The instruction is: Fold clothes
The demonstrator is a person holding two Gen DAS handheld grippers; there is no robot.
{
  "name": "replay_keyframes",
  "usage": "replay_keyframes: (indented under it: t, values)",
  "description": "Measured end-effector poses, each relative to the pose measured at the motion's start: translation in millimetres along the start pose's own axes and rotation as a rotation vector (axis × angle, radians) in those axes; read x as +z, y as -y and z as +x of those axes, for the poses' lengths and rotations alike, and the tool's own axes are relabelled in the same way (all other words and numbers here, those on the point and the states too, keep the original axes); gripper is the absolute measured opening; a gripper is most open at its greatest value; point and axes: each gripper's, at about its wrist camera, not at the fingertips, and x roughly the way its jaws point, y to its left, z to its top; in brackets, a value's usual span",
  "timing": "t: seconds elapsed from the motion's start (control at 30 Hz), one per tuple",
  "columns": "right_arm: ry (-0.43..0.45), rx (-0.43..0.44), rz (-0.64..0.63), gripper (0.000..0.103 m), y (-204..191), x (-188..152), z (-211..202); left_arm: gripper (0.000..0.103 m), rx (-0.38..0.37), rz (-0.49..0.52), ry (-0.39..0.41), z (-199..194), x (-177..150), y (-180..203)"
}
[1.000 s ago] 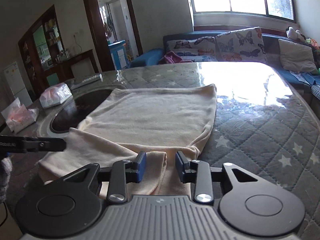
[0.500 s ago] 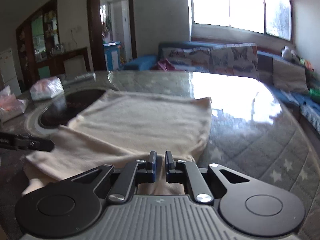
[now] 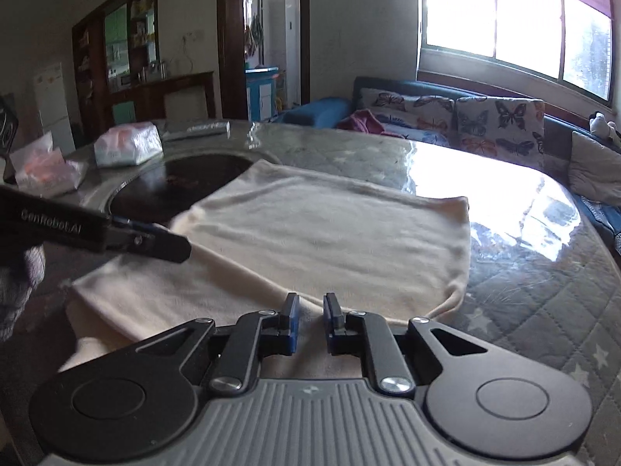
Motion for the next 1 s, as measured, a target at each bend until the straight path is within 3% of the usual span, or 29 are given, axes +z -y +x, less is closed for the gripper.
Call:
replay_keyframes:
  t: [0.33, 0.67, 1.0]
  values:
    - [0.010, -0.037, 0.004, 0.012, 6.2, -6.1, -20.2, 0.046, -0.009, -0.001, 0.011, -3.7, -1.7, -1.8]
    - [-0.012, -0.005, -0.074, 0.019, -16.7, -25.7, -44.0, 0.046, -0.045, 0.125, 0.017, -24.5, -23.5, 18.0]
    - [0.006, -0.032, -0.010, 0.020, -2.5, -29.7, -57.1, 0.048, -0.022, 0.160, 0.013, -34.2, -40.6, 20.4]
